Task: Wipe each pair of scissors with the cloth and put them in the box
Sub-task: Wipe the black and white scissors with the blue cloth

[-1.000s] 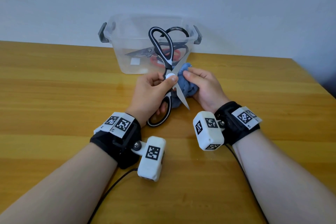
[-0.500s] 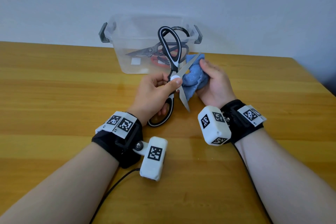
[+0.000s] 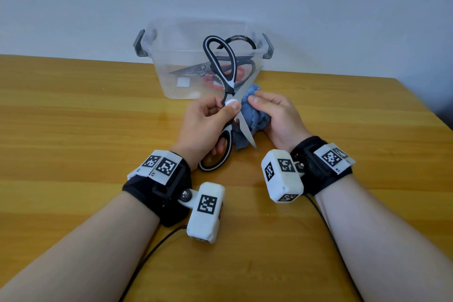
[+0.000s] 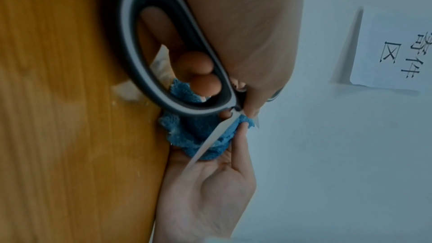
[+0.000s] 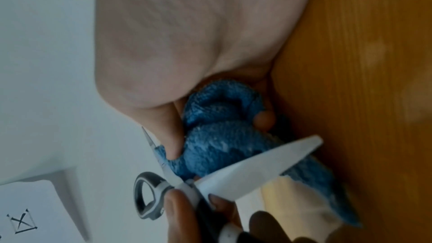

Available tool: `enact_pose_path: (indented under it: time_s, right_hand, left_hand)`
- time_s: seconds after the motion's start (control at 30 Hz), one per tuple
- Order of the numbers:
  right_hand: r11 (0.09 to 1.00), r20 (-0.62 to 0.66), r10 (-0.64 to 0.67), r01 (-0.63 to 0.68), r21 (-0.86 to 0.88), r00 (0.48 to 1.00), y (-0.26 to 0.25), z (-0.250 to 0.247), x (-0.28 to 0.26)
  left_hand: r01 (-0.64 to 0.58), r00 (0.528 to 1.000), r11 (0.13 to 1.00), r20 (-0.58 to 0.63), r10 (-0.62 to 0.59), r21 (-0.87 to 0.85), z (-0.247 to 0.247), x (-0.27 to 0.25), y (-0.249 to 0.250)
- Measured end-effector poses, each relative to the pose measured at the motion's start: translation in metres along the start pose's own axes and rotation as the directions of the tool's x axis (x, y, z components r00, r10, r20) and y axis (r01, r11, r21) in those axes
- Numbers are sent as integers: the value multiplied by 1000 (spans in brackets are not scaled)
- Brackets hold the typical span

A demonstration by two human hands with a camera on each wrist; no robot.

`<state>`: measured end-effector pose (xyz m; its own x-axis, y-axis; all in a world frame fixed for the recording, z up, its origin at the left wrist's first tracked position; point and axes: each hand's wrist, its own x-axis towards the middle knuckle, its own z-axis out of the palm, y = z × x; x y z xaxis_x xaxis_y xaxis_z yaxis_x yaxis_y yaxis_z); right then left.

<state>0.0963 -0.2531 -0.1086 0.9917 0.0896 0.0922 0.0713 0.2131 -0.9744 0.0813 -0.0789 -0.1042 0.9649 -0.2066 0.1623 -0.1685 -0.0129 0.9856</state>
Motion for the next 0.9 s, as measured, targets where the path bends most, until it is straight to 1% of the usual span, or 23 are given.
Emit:
enact_pose_path:
  time_s: [0.17,0.33,0.47,0.67,0.83,0.9]
  right_hand:
    - [997,-33,30,-28,76,999,-3,-2,1]
    - [983,-64,52,-40,177,997,-5,-2,0]
    - [961,-84,35,-11,275,996,-7,-1,-1]
    - [893,-134,29,34,448,991,-11,-4,-1]
    - [883,-209,45,59,466,977,-8,-7,5]
    - [916,-251,74,34,400,965,-7,-8,7]
  left_hand:
    - [1,999,1000,33,-1,2,1,1,-2]
    - [7,999,1000,37,-7,0,1,4,-4]
    - [5,999,1000,50,-5,1,1,4,-5]
    - [9,998,1000,67,-11,30,2,3,-6]
    - [-11,1000,1000,26,10,12,0,2,-5]
    - [-21,1000,1000,-1,21,-2,0,1,-4]
